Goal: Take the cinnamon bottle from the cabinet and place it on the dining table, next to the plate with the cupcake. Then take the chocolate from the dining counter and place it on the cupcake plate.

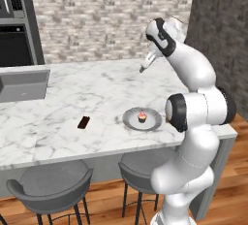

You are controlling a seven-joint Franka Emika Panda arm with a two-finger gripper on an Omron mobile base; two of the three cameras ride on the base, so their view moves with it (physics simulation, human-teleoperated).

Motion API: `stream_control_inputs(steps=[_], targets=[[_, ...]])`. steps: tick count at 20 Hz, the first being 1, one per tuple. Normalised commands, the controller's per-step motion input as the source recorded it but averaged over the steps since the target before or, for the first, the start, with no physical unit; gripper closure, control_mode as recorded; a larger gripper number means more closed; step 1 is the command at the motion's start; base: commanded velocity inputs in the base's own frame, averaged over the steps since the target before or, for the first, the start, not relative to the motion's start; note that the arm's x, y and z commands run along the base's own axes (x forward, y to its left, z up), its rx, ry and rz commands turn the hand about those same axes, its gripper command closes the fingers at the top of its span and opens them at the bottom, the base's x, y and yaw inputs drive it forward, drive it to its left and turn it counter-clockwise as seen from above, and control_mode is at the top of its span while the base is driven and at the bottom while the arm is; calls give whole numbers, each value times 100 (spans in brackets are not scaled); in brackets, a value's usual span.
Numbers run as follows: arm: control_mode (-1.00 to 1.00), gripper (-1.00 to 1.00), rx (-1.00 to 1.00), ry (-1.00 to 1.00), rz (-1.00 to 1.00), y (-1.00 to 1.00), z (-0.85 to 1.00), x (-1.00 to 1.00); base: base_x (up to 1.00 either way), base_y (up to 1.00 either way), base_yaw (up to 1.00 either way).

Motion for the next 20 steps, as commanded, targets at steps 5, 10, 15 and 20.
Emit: stream_control_inputs(steps=[5, 10, 15, 20], targets=[[-100, -100, -26, 54, -19, 100, 22, 0, 0, 0, 0], [-100, -100, -15, 31, -45, 100, -24, 0, 0, 0, 0], [-100, -100, -14, 13, -65, 100, -67, 0, 0, 0, 0], [-100, -100, -25, 0, -64, 90, -76, 0, 0, 0, 0]])
